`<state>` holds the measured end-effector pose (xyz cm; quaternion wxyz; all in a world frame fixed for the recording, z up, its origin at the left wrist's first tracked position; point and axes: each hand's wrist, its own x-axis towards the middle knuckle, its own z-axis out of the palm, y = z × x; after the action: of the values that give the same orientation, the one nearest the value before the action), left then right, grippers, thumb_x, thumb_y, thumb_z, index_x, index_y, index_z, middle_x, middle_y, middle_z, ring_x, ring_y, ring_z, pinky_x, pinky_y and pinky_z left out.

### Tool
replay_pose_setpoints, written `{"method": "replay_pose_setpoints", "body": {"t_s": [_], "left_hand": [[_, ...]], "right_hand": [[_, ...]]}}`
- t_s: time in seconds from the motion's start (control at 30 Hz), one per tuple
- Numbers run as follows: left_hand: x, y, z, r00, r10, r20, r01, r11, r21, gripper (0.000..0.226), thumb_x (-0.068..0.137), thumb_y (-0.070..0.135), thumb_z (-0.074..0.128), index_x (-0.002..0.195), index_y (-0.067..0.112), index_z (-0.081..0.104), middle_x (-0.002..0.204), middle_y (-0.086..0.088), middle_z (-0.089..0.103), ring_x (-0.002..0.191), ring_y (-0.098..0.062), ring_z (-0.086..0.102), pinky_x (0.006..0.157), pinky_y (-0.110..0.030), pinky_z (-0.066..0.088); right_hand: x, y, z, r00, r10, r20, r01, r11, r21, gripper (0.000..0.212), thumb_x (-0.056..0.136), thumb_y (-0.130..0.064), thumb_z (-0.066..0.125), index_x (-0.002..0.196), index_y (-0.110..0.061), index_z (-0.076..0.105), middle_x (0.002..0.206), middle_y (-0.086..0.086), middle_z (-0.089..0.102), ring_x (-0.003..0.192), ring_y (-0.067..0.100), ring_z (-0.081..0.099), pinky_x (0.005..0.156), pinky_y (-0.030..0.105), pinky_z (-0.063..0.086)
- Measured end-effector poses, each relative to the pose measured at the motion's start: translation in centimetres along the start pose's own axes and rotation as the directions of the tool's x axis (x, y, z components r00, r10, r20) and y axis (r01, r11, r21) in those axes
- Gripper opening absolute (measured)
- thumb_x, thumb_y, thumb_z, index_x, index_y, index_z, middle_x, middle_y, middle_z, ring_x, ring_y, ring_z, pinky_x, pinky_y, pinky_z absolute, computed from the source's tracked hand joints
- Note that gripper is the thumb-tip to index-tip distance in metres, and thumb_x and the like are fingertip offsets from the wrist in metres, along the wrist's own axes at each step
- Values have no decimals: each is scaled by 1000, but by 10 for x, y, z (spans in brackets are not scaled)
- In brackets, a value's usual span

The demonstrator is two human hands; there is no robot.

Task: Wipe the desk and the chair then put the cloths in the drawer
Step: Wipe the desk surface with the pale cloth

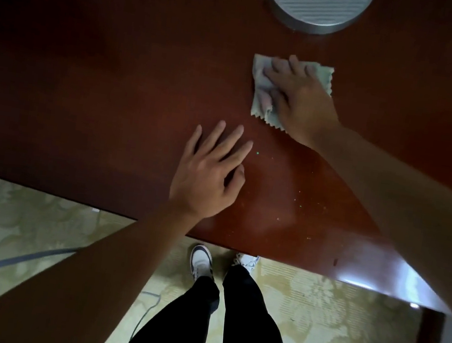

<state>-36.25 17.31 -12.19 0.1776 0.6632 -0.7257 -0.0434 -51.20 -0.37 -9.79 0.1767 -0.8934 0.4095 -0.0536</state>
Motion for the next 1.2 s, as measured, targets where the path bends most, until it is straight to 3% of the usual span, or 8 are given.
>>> {"method": "replay_pose_setpoints", "body": {"t_s": [0.23, 0.33, 0.53, 0.7, 0.87, 0.93, 1.1, 1.2], "left_hand": [[-2, -1, 2, 999, 1, -36, -1, 1000, -11, 42, 92, 31, 52, 131, 20, 65, 146, -3, 54, 141, -28, 43, 117, -55, 26], [-1, -1, 1, 999, 2, -41, -3, 1000, -21, 43, 92, 30, 50, 131, 19, 65, 145, -4, 55, 140, -29, 44, 117, -55, 26], [-1, -2, 2, 994, -77, -72, 71, 994, -84, 49, 94, 16, 40, 140, 5, 55, 146, -13, 52, 141, -30, 42, 120, -50, 26], [0, -3, 1, 987, -136, -81, 128, 987, -96, 52, 92, 13, 35, 140, 6, 54, 149, -11, 50, 143, -30, 39, 121, -48, 25], [0, -3, -2, 991, -126, -51, 124, 991, -42, 54, 90, 17, 35, 138, 7, 56, 149, -11, 49, 143, -30, 40, 120, -51, 26], [0, -2, -1, 991, -123, -49, 122, 992, -23, 54, 90, 19, 35, 138, 9, 57, 149, -10, 49, 143, -29, 40, 119, -50, 26], [0, -1, -1, 991, -122, -55, 122, 992, -2, 52, 90, 19, 38, 137, 9, 58, 148, -10, 51, 142, -29, 41, 119, -50, 27], [0, -1, 0, 991, -119, -57, 118, 993, -13, 53, 90, 20, 38, 137, 8, 58, 148, -10, 50, 142, -30, 41, 120, -50, 26]], "right_hand": [[-158, -41, 20, 995, -87, 40, 81, 989, 125, 43, 100, -22, 43, 142, -12, 51, 150, 8, 45, 145, 30, 30, 121, 48, 19], [-137, -29, 10, 997, -56, 49, 48, 987, 155, 46, 98, -22, 37, 141, -10, 51, 148, 12, 47, 144, 33, 32, 121, 42, 17], [-35, 1, 5, 974, 183, -132, -179, 983, 45, 46, 100, -18, 33, 142, -9, 49, 149, 12, 45, 143, 39, 31, 116, 42, 18], [-77, -37, 26, 992, 27, -124, -30, 999, -22, 45, 96, -15, 46, 140, -7, 51, 146, 16, 48, 140, 43, 34, 117, 53, 21], [-168, -81, 44, 987, -158, -1, 158, 987, 36, 45, 98, -19, 49, 142, -12, 50, 150, 8, 45, 144, 32, 32, 120, 48, 22], [-154, -68, 35, 992, -126, 11, 126, 992, 34, 47, 96, -18, 48, 142, -12, 50, 148, 9, 46, 142, 34, 34, 119, 49, 23], [-84, -40, 26, 983, 147, -108, -151, 988, -30, 48, 98, -22, 35, 141, -7, 50, 147, 15, 47, 141, 41, 33, 117, 56, 23], [-119, -76, 45, 984, 70, -166, -77, 996, -36, 44, 94, -21, 45, 133, -4, 58, 139, 18, 55, 135, 44, 42, 113, 55, 29]]}}
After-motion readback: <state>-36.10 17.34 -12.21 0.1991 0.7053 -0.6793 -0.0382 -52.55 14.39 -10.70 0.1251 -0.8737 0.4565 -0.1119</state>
